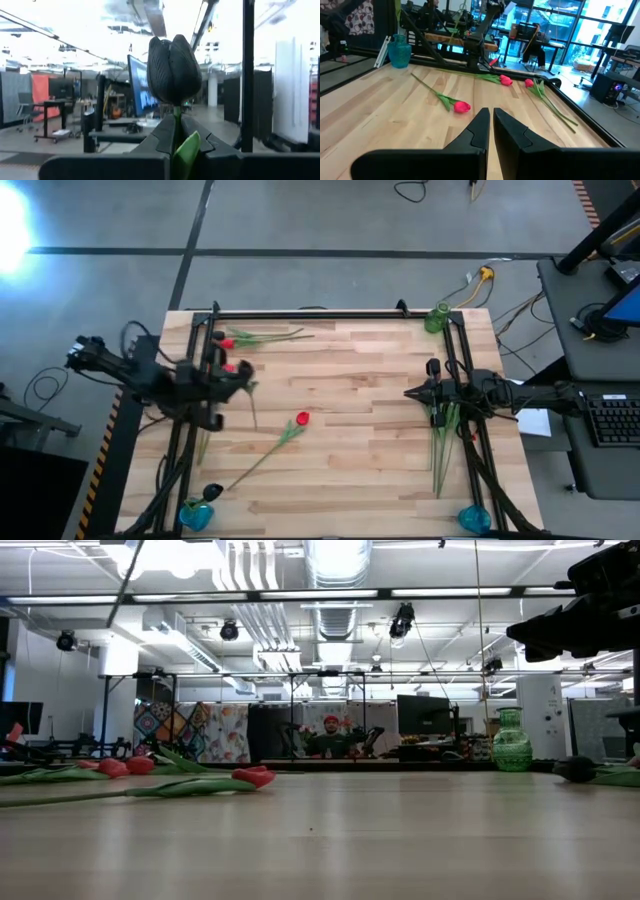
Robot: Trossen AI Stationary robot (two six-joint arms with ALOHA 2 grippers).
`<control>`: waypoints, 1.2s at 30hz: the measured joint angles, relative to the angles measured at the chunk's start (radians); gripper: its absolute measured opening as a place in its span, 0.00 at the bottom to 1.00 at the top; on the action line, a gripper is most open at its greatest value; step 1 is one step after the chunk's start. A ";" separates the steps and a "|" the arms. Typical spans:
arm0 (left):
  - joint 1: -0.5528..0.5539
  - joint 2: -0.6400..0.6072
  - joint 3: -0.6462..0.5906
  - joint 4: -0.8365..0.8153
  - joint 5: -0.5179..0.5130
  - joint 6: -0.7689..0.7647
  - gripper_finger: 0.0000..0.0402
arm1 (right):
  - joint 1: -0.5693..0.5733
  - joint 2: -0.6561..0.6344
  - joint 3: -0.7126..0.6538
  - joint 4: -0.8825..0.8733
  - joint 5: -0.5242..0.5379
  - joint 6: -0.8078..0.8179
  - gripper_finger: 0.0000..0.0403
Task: Sort flowers into vase by color
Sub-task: Put the black tulip into the left blue vase
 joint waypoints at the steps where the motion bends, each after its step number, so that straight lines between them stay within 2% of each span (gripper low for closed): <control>1: -0.003 -0.027 -0.003 -0.026 0.007 0.000 0.00 | 0.000 0.000 0.000 0.000 0.000 0.000 0.04; 5: -0.005 -0.116 0.005 -0.185 0.109 -0.062 0.00 | 0.000 0.000 0.000 0.000 0.000 0.000 0.04; 9: -0.006 -0.175 0.040 -0.330 0.288 -0.142 0.00 | 0.000 0.000 0.000 0.000 0.000 -0.001 0.04; 15: -0.005 -0.206 0.183 -0.511 0.394 -0.160 0.00 | 0.000 0.000 0.000 0.000 0.000 0.000 0.04; 18: -0.006 -0.201 0.251 -0.568 0.524 -0.156 0.00 | 0.000 0.000 0.000 0.000 0.000 -0.001 0.04; 21: -0.006 -0.195 0.289 -0.595 0.613 -0.154 0.00 | 0.000 0.000 0.000 0.000 0.000 -0.001 0.04; 27: -0.006 -0.198 0.325 -0.539 0.655 -0.224 0.00 | 0.000 0.000 0.000 0.000 0.000 -0.002 0.04; 29: -0.006 -0.197 0.321 -0.469 0.668 -0.268 0.00 | 0.000 0.000 0.000 0.000 0.000 0.000 0.04; 33: -0.008 -0.195 0.291 -0.403 0.813 -0.301 0.00 | 0.000 0.000 0.000 0.000 0.000 -0.001 0.04; 36: -0.013 -0.209 0.248 -0.384 0.842 -0.319 0.00 | 0.000 0.000 0.000 0.000 0.000 -0.002 0.04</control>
